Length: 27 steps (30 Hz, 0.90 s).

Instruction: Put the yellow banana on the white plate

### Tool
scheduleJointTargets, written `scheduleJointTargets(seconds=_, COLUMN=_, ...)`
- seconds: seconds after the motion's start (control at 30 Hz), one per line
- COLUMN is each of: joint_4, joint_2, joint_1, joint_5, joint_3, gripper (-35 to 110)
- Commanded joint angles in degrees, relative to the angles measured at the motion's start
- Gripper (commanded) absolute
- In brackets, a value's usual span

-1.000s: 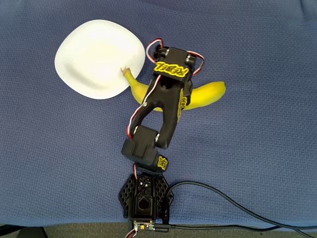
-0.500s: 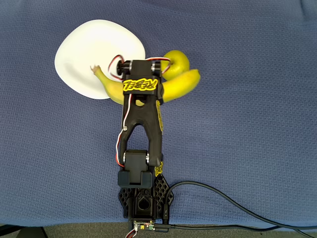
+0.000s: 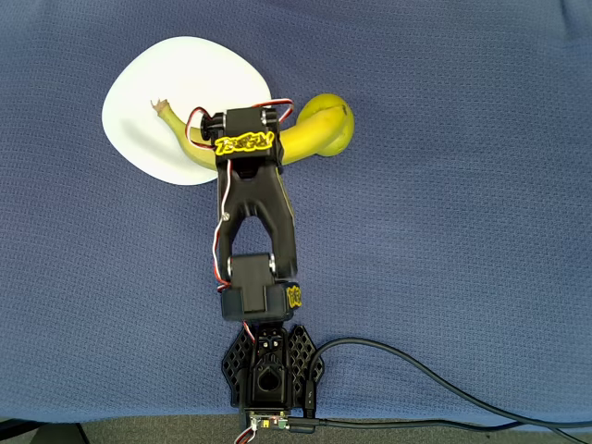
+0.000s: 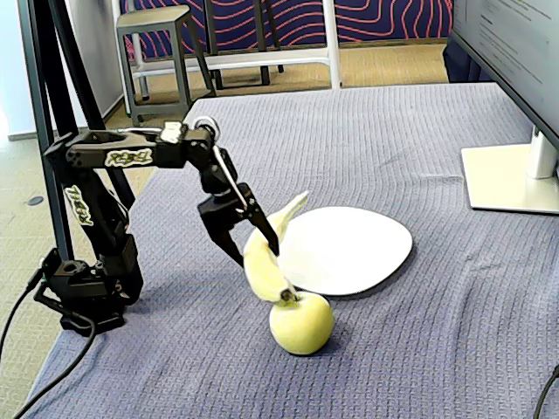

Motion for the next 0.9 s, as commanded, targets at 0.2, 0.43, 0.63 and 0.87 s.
scheduleJointTargets(seconds=0.2, joint_4=7.03, joint_2=-2.72, joint_1=-9.14, joint_5=4.31, joint_3=-14.15, gripper=0)
scheduleJointTargets(seconds=0.43, joint_4=13.80, joint_2=-3.16, joint_1=-11.51, joint_5=6.68, joint_3=-18.72, gripper=0)
scheduleJointTargets(seconds=0.63, joint_4=18.98, joint_2=-12.57, joint_1=-9.76, joint_5=9.76, joint_3=-29.62, gripper=0)
scheduleJointTargets(seconds=0.87, joint_4=22.76, joint_2=-20.57, joint_1=-9.58, joint_5=8.88, joint_3=-41.84, gripper=0)
